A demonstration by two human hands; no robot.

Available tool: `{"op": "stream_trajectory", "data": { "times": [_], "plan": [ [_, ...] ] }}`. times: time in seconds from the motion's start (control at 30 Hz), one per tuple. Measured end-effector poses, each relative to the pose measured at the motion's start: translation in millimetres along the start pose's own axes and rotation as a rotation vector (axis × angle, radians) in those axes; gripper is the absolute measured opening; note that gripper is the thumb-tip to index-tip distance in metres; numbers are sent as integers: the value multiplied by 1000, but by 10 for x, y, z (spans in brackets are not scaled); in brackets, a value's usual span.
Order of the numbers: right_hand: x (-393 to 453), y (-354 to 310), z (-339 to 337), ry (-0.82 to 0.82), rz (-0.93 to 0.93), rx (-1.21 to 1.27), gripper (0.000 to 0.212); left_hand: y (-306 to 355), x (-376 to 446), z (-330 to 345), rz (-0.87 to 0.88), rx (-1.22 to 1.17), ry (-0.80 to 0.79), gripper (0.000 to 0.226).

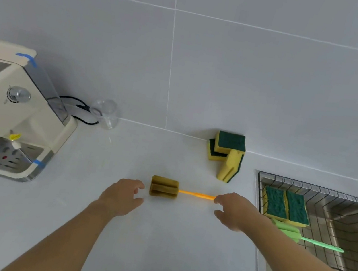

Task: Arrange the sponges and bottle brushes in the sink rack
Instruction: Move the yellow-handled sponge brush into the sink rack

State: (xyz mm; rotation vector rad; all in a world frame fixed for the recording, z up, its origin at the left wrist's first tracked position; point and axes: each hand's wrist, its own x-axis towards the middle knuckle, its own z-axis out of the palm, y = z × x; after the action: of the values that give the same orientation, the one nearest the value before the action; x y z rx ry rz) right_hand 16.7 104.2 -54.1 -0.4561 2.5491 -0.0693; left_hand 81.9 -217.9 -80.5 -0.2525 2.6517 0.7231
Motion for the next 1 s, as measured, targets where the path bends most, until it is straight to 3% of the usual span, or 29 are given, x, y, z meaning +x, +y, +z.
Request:
{"op": "stream_trajectory", "data": {
  "times": [0.17,0.3,0.67,1.0],
  "plan": [
    [248,-53,19,31,-35,-35,35,89,218,24,102,-40,70,66],
    [406,-101,59,45,-53,-54,28,168,393,84,223,-69,27,79],
    [566,-152,173,65,-143,-155,11,183,552,225,279,-103,2,51],
    [298,-162,98,99,-156,-18,17,231,398,104,346,-20,72,39]
  ]
}}
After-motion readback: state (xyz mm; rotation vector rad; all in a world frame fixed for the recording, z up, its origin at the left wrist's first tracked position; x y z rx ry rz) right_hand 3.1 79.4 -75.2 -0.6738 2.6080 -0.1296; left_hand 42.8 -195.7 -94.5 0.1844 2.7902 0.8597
